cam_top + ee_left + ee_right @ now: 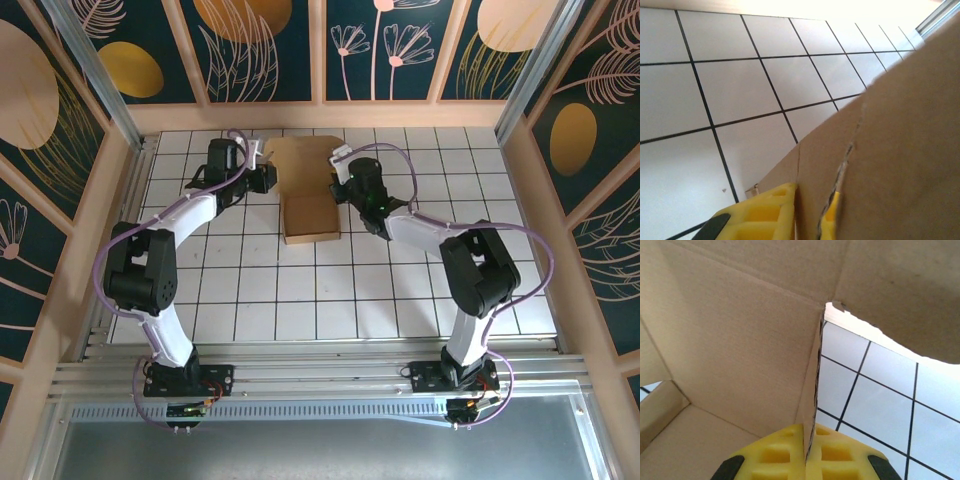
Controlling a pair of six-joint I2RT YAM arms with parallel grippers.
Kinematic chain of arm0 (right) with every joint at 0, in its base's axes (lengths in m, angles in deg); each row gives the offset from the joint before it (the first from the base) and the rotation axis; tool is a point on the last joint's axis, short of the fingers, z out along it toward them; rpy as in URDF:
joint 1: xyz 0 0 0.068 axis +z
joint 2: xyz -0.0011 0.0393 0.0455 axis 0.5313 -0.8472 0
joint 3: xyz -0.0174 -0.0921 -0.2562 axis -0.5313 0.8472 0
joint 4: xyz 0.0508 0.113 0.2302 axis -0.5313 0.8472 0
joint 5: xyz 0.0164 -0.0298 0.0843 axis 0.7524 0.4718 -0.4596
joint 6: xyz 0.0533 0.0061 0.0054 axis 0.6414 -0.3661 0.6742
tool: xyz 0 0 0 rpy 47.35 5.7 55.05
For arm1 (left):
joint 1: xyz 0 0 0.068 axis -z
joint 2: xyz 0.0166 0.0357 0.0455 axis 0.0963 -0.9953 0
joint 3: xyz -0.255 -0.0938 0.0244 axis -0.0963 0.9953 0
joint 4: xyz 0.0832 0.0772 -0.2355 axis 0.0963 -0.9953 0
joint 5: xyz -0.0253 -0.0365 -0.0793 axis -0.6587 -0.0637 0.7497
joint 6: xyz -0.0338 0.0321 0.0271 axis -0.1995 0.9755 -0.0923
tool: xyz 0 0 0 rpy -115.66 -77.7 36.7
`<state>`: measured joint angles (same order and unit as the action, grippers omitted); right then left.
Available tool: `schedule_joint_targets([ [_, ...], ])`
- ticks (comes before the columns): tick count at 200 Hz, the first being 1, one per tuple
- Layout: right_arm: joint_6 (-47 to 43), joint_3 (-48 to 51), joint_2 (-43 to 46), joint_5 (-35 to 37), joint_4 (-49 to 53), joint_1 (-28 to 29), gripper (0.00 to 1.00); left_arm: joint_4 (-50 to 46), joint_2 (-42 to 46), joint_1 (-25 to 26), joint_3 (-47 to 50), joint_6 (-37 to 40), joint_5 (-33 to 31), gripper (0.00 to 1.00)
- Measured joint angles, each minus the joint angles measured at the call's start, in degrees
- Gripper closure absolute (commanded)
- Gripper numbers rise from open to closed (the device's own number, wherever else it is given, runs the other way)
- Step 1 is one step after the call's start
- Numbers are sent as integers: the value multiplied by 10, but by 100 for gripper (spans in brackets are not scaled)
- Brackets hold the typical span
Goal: Fold the paper box
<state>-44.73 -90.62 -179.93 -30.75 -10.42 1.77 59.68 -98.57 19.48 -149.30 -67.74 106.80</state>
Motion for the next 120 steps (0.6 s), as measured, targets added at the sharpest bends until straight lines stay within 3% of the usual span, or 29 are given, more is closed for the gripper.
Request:
schedule_joint_targets([
  [47,51,-16,-28,66,-3,19,100,7,-9,5,3,-55,-7,89],
  [120,118,2,-31,95,-31,30,100,19,-11,26,2,-110,-55,89],
])
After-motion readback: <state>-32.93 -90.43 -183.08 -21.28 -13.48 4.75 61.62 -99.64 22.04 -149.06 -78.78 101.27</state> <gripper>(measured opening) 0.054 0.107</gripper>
